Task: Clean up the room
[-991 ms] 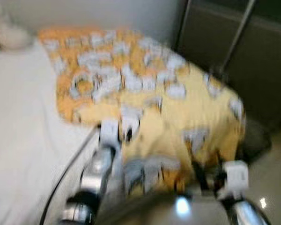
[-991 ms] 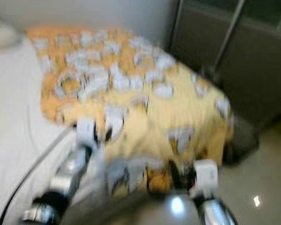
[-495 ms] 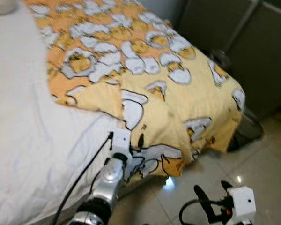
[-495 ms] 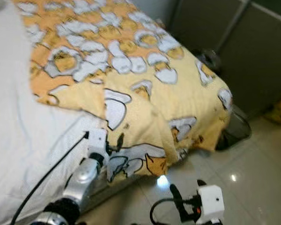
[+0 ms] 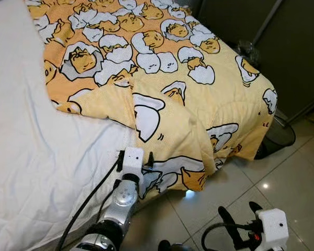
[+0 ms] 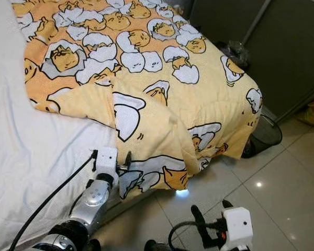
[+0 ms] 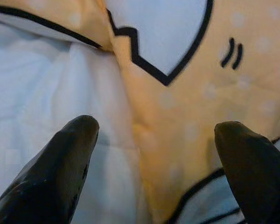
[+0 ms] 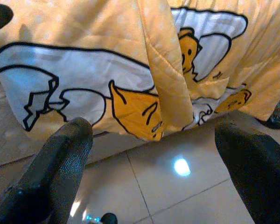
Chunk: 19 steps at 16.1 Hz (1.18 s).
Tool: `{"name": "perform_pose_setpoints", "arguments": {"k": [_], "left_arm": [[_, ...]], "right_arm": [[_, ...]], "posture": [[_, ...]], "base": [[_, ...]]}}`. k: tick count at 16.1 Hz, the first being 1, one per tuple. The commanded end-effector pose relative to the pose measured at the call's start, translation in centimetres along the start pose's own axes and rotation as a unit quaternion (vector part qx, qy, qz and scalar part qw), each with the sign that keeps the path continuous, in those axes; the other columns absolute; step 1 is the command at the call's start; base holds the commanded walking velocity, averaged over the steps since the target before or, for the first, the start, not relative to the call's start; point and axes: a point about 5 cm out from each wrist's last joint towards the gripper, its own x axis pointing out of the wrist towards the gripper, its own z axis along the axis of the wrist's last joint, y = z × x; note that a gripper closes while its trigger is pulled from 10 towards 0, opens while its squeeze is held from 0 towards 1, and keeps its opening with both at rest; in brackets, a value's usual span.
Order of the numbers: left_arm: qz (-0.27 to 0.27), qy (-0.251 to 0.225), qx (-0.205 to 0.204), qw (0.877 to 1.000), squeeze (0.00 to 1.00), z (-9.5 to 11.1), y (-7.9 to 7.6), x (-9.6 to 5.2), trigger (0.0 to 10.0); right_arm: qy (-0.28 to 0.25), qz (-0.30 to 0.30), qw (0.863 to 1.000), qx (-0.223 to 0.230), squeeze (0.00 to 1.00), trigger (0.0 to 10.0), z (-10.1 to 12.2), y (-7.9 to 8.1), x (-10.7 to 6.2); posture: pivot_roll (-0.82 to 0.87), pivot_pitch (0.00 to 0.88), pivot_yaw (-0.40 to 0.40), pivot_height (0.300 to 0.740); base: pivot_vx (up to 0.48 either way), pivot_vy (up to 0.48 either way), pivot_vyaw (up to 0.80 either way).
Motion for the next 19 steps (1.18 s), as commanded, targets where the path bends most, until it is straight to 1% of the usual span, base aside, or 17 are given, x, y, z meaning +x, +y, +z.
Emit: {"name": "perform_pose_setpoints", "arguments": {"k": [1, 2, 3, 5, 6, 7, 8, 9, 10, 11, 12, 13, 14, 15, 17, 18, 19], "left_arm": [[-0.008, 0.015, -0.010, 1.000, 0.00, -0.9, -1.0, -0.5, 10.0], [-0.007, 0.025, -0.030, 0.999, 0.00, -1.2, -1.1, -0.7, 10.0], [-0.004, 0.035, -0.034, 0.999, 0.00, -1.6, -1.1, -0.9, 10.0], [0.000, 0.050, -0.031, 0.998, 0.00, -2.1, -1.0, -1.1, 10.0], [0.002, 0.057, -0.029, 0.998, 0.00, -2.2, -1.0, -1.0, 10.0], [0.000, 0.063, -0.032, 0.998, 0.00, -2.0, -1.4, -0.7, 10.0], [-0.011, 0.062, -0.027, 0.998, 0.00, -1.3, -2.1, -0.2, 10.0], [-0.025, 0.078, -0.012, 0.997, 0.00, -1.4, -2.5, 0.0, 10.0], [-0.018, 0.100, -0.022, 0.995, 0.00, -1.6, -2.0, 0.2, 9.9], [-0.009, 0.102, -0.023, 0.994, 0.00, -1.5, -1.6, 0.3, 9.1], [0.004, 0.097, -0.024, 0.995, 0.00, -0.9, -0.6, 0.9, 5.7], [0.009, 0.093, -0.026, 0.995, 0.00, -0.6, -0.1, 1.1, 0.0], [0.009, 0.092, -0.019, 0.996, 0.00, -0.3, 0.5, 1.4, 0.0], [0.002, 0.095, -0.011, 0.995, 0.00, -0.3, 0.8, 1.5, 0.0], [-0.015, 0.103, -0.007, 0.995, 0.00, -0.8, 0.5, 1.2, 0.0], [-0.026, 0.110, -0.007, 0.994, 0.00, -1.3, 0.3, 0.9, 0.0], [-0.029, 0.112, -0.008, 0.993, 0.00, -1.5, 0.3, 0.7, 0.0]], "right_arm": [[0.009, -0.008, 1.000, -0.004, 0.00, 10.0, -0.1, -0.4, -0.5], [0.012, -0.008, 1.000, -0.005, 0.00, 10.0, -0.2, -0.5, -0.5], [0.015, -0.008, 1.000, -0.006, 0.00, 10.0, -0.3, -0.6, -0.6], [0.016, -0.019, 1.000, 0.010, 0.00, 10.0, 0.2, -0.9, -0.4], [0.001, -0.015, 1.000, 0.011, 0.00, 10.0, 1.2, -0.9, 0.1], [-0.014, 0.002, 1.000, 0.001, 0.00, 10.0, 2.3, -0.6, 0.5], [-0.023, 0.006, 1.000, -0.005, 0.00, 10.0, 3.0, -0.8, 0.9], [-0.023, 0.007, 1.000, -0.003, 0.00, 10.0, 3.1, -0.8, 1.1], [-0.022, 0.016, 1.000, -0.002, 0.00, 10.0, 3.2, -0.3, 1.5], [-0.022, 0.019, 1.000, -0.004, 0.00, 10.0, 3.2, -0.2, 1.5], [-0.022, 0.021, 1.000, -0.004, 0.00, 10.0, 3.4, 0.1, 1.6], [-0.023, 0.020, 1.000, -0.002, 0.00, 10.0, 3.4, 0.1, 1.7], [-0.021, 0.014, 1.000, 0.001, 0.00, 10.0, 3.3, 0.0, 1.7], [-0.018, 0.011, 1.000, 0.004, 0.00, 10.0, 3.1, 0.0, 1.8], [-0.013, 0.014, 1.000, 0.011, 0.00, 10.0, 2.9, 0.2, 1.8], [0.008, 0.038, 0.999, 0.018, 0.00, 10.0, 1.9, 0.8, 1.4], [0.019, 0.049, 0.998, 0.016, 0.00, 10.0, 1.5, 1.0, 1.1]], "posture": [[-0.17, 0.258, -0.147, 0.740], [-0.17, 0.261, -0.149, 0.740], [-0.17, 0.262, -0.156, 0.740], [-0.17, 0.254, -0.181, 0.740], [-0.18, 0.250, -0.192, 0.740], [-0.20, 0.240, -0.195, 0.740], [-0.19, 0.235, -0.204, 0.740], [-0.19, 0.236, -0.209, 0.740], [-0.19, 0.231, -0.209, 0.740], [-0.20, 0.229, -0.206, 0.740], [-0.20, 0.224, -0.198, 0.740], [-0.20, 0.222, -0.194, 0.740], [-0.19, 0.216, -0.181, 0.740], [-0.19, 0.216, -0.176, 0.740], [-0.18, 0.218, -0.167, 0.740], [-0.18, 0.221, -0.161, 0.740], [-0.17, 0.221, -0.160, 0.740]], "base": [[0.000, 0.000, 0.00], [0.000, 0.000, 0.00], [0.000, 0.000, 0.00], [0.000, 0.000, 0.00], [0.000, 0.000, 0.00], [0.000, 0.000, 0.00], [0.000, 0.000, 0.00], [0.000, 0.000, 0.00], [0.000, 0.000, 0.00], [0.000, 0.000, 0.00], [0.000, 0.000, 0.00], [0.000, 0.000, 0.00], [0.000, 0.000, 0.00], [0.000, 0.000, 0.00], [0.000, 0.000, 0.00], [0.000, 0.000, 0.00], [0.000, 0.000, 0.00]]}}
